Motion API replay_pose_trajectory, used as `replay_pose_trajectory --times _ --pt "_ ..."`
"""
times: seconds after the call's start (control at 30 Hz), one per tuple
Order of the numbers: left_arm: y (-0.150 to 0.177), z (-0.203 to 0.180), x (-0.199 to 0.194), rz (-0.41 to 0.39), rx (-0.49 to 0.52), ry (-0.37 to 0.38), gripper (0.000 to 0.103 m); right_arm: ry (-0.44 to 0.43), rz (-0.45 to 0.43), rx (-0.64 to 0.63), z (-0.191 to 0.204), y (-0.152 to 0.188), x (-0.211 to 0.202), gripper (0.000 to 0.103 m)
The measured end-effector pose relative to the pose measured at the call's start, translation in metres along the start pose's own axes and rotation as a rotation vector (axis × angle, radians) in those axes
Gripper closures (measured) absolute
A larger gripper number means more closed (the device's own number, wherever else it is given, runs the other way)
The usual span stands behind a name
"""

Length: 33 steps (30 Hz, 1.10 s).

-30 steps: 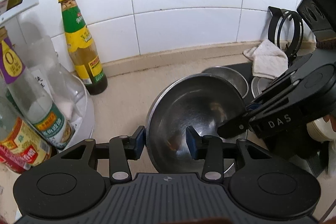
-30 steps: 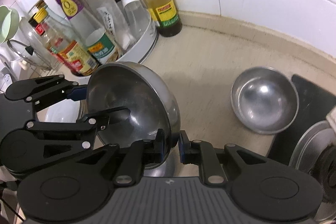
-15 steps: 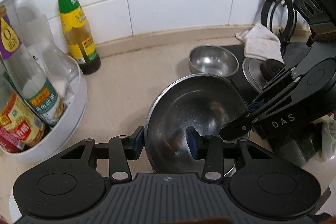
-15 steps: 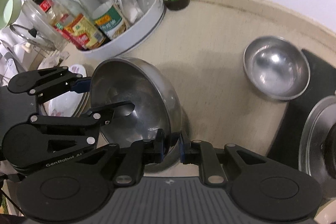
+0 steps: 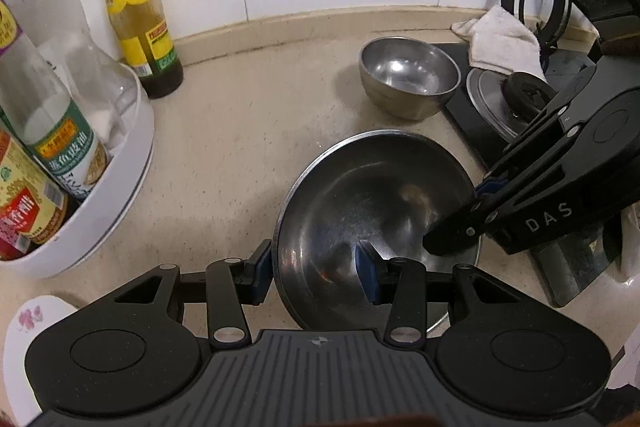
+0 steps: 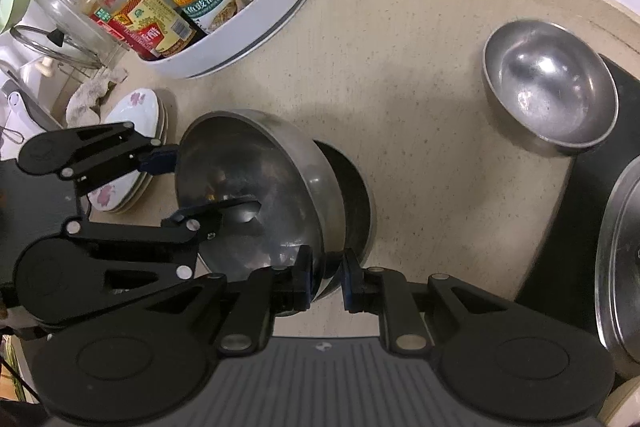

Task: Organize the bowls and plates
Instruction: 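Lower the steel bowl beside the plate stack and open the left gripper, then move the left gripper to the steel bowl by the stove and grasp its rim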

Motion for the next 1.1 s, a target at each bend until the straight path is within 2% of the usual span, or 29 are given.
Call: replay_pose_trajectory --times 0.33,0.4,0.47,0.63,1.1 --pt "-0.002 0.004 0.007 0.025 -0.001 -0.004 0.053 0.022 0.007 -0.031 0.005 -0.006 0.003 0.085" --pt "-0.003 0.004 0.006 0.019 0.005 -0.004 0.051 0.021 0.005 -0.026 0.003 -0.009 0.001 0.082" --pt "-0.006 0.004 0.003 0.005 0.010 -0.011 0.046 0.032 -0.002 -0.026 0.003 -0.011 -0.002 0.073" --pt "-0.014 0.006 -0.005 -0.034 0.020 -0.028 0.038 0.056 -0.036 -0.062 0.006 -0.013 -0.013 0.072" --pt "-0.029 -0.003 -0.008 -0.078 0.081 -0.055 0.032 0.064 -0.091 -0.018 -0.005 -0.016 -0.029 0.072"
Point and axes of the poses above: each gripper's, at about its wrist camera, not at the fingertips, and x roughly the way its jaws point, z to its left, y to its underside, the point moved 1 cm from there along x, roughly the way its jaws point, and after that the axes turned 2 degrees about z, right-handed, at the moved point
